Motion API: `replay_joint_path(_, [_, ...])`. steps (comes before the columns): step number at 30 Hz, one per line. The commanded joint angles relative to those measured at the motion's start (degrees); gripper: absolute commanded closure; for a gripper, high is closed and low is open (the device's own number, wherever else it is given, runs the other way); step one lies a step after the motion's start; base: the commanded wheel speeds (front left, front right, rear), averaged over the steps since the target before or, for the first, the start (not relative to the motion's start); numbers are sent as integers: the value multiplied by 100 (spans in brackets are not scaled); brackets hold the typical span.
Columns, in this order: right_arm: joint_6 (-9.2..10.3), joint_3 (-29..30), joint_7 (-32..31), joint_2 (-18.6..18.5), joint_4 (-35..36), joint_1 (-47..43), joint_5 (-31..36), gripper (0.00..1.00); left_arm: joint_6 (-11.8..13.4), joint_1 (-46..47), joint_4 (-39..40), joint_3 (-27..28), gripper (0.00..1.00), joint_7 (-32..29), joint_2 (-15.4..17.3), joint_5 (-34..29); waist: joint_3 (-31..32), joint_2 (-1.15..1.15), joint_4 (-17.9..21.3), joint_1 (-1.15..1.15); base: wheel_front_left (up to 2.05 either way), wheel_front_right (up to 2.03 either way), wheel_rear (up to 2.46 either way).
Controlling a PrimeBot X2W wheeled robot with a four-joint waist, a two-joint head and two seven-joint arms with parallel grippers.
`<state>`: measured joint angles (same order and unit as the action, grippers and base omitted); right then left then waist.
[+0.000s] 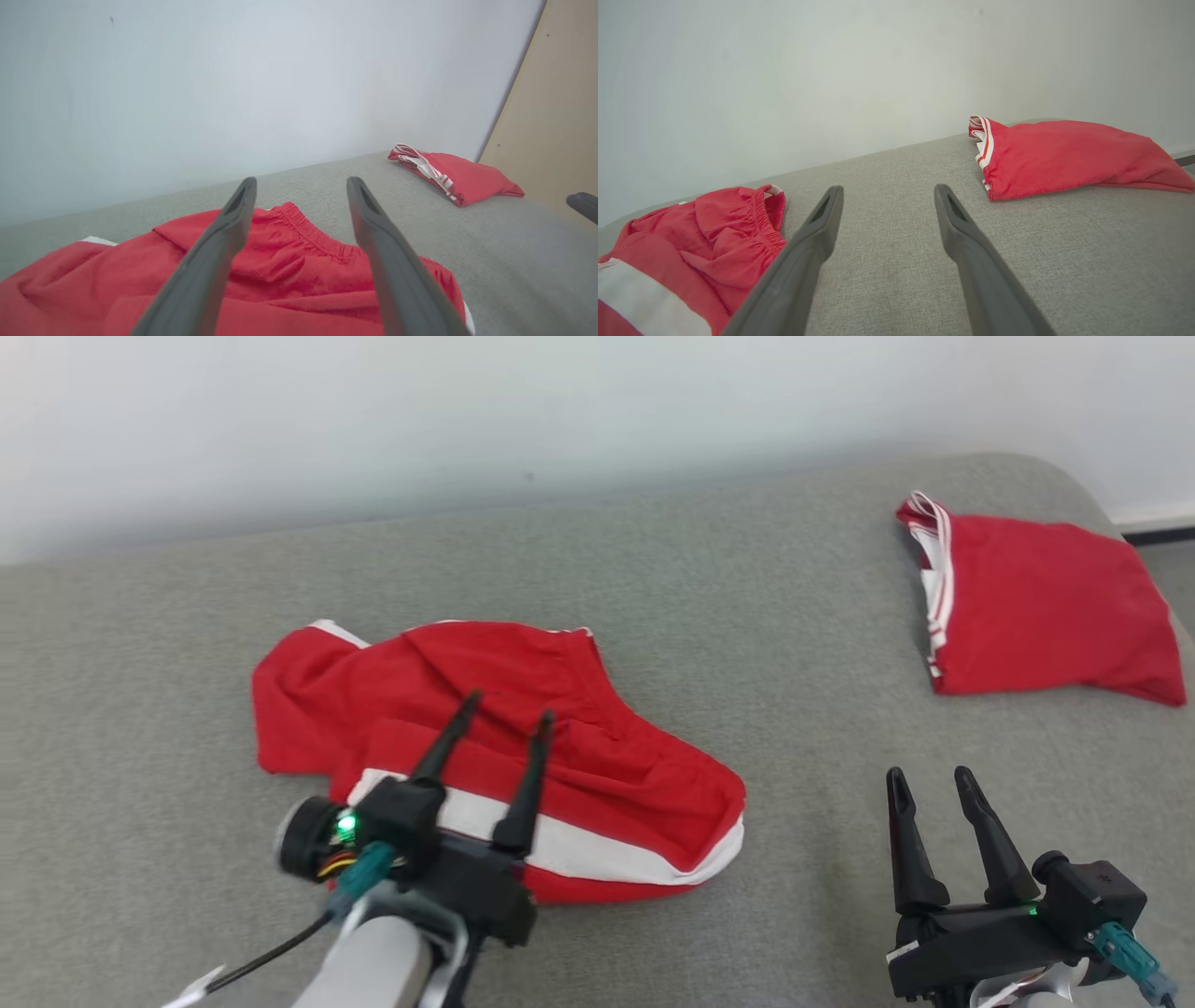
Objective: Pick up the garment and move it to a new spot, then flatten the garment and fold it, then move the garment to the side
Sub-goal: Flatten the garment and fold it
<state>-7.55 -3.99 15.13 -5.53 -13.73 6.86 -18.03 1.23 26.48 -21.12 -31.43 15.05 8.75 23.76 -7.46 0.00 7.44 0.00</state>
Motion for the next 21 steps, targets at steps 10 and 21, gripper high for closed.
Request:
replay_joint_path(10, [15,12,-2,-73,70,-238,57,0,272,-1373,1170,1385,0,15,527,-337,394,0,-498,0,0,0,0])
replay_joint_path(21, [15,16,-2,-152,74,-361,33,0,100,-2639,1941,2496,0,15,254,-748,542,0,-622,0,0,0,0])
